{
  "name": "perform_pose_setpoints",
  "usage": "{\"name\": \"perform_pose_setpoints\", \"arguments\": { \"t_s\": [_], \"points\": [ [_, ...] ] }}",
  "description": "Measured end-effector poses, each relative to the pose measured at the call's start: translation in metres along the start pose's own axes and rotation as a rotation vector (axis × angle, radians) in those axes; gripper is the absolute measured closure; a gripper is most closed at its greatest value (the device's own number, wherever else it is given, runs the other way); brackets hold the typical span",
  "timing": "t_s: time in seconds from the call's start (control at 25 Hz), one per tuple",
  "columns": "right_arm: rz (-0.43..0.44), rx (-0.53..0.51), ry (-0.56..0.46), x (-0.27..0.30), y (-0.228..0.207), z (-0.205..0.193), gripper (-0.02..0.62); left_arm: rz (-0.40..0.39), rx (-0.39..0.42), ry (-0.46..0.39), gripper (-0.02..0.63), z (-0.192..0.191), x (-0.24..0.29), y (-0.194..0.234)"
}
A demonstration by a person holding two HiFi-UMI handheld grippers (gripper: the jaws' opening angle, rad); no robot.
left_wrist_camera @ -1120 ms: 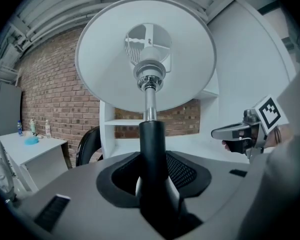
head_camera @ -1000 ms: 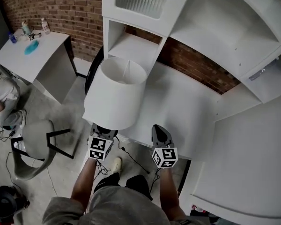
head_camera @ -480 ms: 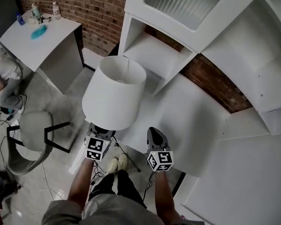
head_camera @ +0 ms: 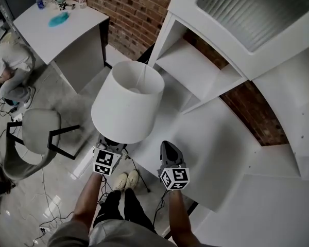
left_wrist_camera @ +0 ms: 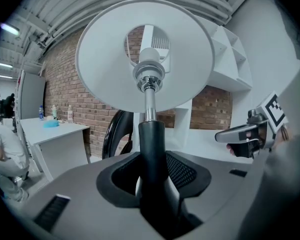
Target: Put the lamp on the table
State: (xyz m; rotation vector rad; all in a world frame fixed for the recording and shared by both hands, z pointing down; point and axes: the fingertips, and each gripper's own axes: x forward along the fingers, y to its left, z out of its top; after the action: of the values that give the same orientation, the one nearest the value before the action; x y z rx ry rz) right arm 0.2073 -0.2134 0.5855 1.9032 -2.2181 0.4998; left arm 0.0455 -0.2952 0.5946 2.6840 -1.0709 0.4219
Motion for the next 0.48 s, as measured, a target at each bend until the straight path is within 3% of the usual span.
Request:
{"name": "perform_pose_setpoints", "arguments": {
  "t_s": [0.48],
  "points": [
    [0.056, -0.001, 0.057, 0.037, -0.003, -0.034, 0.571, 0.018, -0.012, -0.001, 0.445, -0.036, 0.027, 0.017]
  ]
}}
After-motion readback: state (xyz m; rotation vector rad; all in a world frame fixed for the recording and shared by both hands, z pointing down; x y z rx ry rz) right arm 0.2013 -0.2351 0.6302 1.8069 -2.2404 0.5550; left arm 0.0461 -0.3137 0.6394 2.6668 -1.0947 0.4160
